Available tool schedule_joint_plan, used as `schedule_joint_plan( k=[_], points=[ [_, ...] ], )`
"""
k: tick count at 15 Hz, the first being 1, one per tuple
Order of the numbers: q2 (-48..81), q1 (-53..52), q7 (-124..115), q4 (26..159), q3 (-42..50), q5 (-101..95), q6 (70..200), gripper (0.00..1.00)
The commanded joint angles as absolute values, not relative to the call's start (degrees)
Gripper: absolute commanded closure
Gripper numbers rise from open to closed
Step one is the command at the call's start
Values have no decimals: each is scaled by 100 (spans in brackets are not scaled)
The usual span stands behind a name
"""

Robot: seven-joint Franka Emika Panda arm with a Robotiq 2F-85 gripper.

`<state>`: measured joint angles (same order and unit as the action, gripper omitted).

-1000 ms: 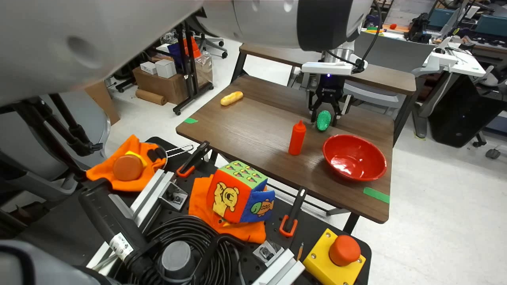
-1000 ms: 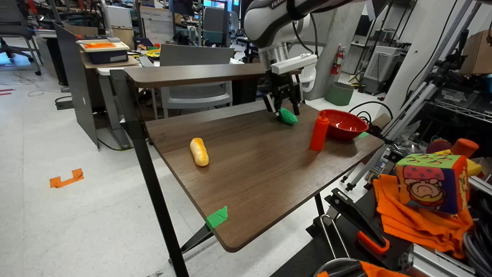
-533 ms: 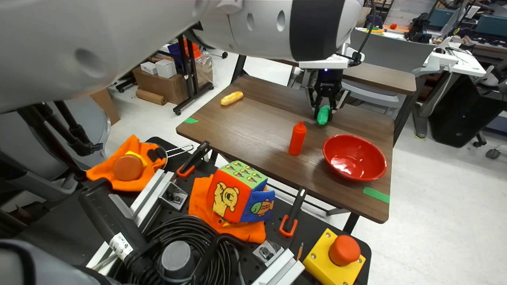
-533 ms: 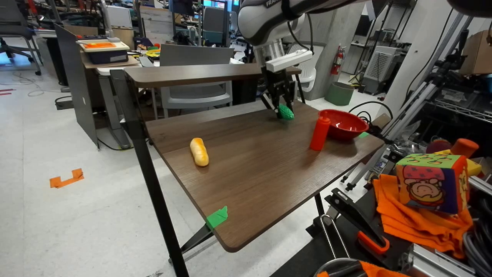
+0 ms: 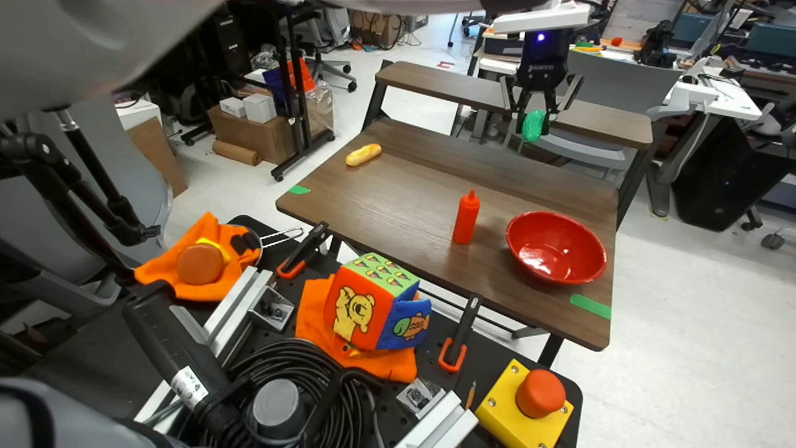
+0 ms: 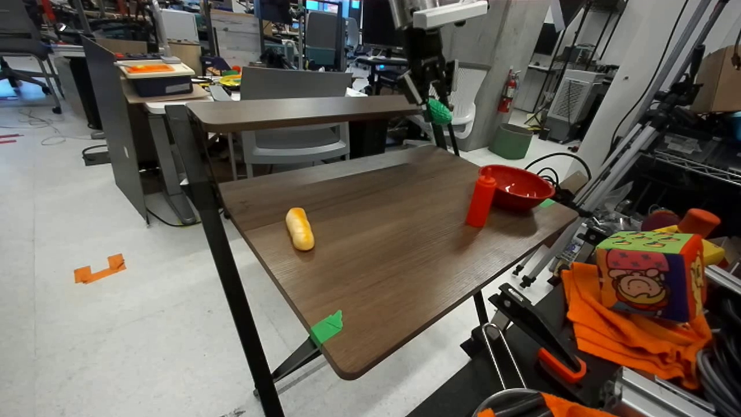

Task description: Put the green object in the bowl

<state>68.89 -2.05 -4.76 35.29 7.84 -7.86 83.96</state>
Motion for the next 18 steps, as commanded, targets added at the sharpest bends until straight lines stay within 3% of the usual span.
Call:
schedule_joint_plan(
  k=[1, 18],
  points=[
    [6314, -35, -162, 4173, 866, -861, 8000, 80],
    [4772, 312, -409, 8857, 1073, -1142, 9989, 80]
  ],
)
